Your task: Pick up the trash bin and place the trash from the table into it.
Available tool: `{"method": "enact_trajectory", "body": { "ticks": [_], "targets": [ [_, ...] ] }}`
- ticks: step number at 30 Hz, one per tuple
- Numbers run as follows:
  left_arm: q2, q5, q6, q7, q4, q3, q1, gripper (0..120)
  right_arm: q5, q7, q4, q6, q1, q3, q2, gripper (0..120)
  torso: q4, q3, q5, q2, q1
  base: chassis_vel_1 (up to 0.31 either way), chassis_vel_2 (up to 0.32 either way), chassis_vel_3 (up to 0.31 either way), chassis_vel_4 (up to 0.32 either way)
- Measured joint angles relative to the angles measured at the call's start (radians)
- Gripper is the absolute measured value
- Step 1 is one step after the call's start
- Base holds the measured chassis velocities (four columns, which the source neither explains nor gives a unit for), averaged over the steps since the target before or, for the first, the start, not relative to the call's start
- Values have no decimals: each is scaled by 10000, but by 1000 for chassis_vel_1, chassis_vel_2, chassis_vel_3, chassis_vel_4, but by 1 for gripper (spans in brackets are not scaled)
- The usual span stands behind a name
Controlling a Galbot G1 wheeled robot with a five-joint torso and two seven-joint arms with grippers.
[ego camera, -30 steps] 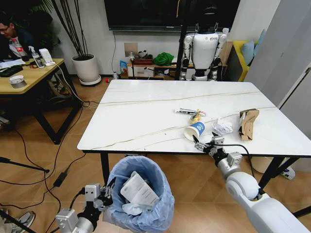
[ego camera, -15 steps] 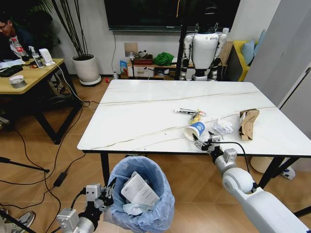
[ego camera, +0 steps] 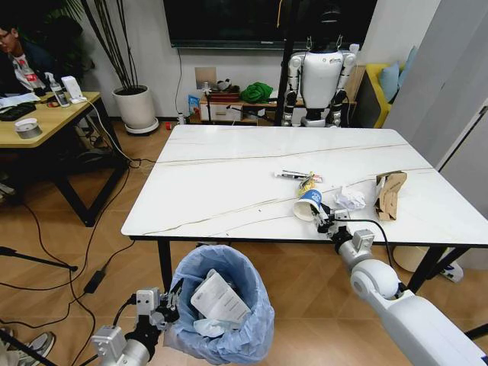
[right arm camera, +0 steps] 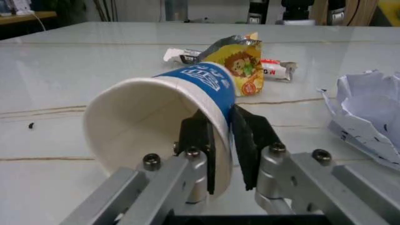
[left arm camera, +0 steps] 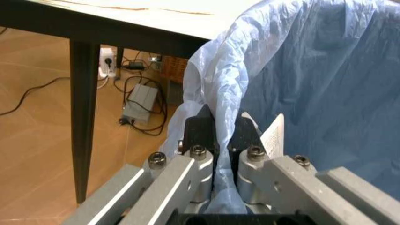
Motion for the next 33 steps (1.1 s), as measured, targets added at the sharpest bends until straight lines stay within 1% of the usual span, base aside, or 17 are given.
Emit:
{"method": "enact_trajectory", "body": {
  "ticks": [1, 3, 8, 14, 16, 19, 20, 23, 26, 27, 28, 32, 33],
  "targets": [
    [8, -28, 5, -7, 2, -1, -20, 0, 13, -4, 7, -4, 0, 3, 0, 5, 0, 0, 0, 0, 0, 0, 0, 0, 0],
    [32, -88, 13, -39, 1, -7, -69, 0, 70, -16, 28, -26, 10, 9, -1, 0, 0, 0, 0, 0, 0, 0, 0, 0, 0],
    [60, -159, 25, -78, 39, 22, -122, 0, 179, -144, 98, -36, 0, 38, -69, 0, 1, 0, 1, 0, 0, 0, 0, 0, 0],
    [94, -191, 27, -81, 126, 128, -171, 0, 823, -830, 684, 267, -279, 471, -504, 0, 2, 0, 2, 0, 0, 0, 0, 0, 0],
    [123, -238, 28, -81, 165, 153, -214, 0, 1380, -1534, 1177, 544, -528, 871, -906, 0, 1, 0, 0, 0, 0, 0, 0, 0, 0],
    [146, -334, 28, -80, 207, 203, -288, 0, 2315, -3020, 2156, 1022, -1010, 1656, -1685, 0, -2, -1, -1, 0, 0, 0, 0, 0, 0],
    [146, -334, 28, -80, 207, 203, -288, 0, 2315, -3020, 2156, 1022, -1010, 1656, -1685, 0, -2, -1, -1, 0, 0, 0, 0, 0, 0],
    [167, -431, 37, -92, 223, 245, -407, 0, 2763, -4031, 2992, 1345, -1247, 1870, -2324, 0, -1, -1, -1, 0, 0, 0, 0, 0, 0],
    [178, -517, 56, -121, 226, 299, -531, 0, 2867, -4959, 3893, 1507, -1263, 1617, -2977, 0, 0, -1, -2, 0, 0, 0, 0, 0, 0],
    [178, -517, 56, -121, 226, 299, -531, 0, 2867, -4959, 3893, 1507, -1263, 1617, -2977, 0, 0, -1, -2, 0, 0, 0, 0, 0, 0],
    [186, -530, 63, -126, 235, 320, -549, 0, 2871, -5213, 4178, 1499, -1244, 1464, -3190, 0, 0, -1, 1, 0, 0, 0, 0, 0, 0],
    [243, -566, 72, -134, 255, 381, -593, 0, 2809, -6035, 5177, 1059, -1194, 878, -4105, 0, 1, -1, 0, 0, 0, 0, 0, 0, 0],
    [243, -566, 72, -134, 255, 381, -593, 0, 2809, -6035, 5177, 1059, -1194, 878, -4105, 0, 1, -1, 0, 0, 0, 0, 0, 0, 0]
  ]
}}
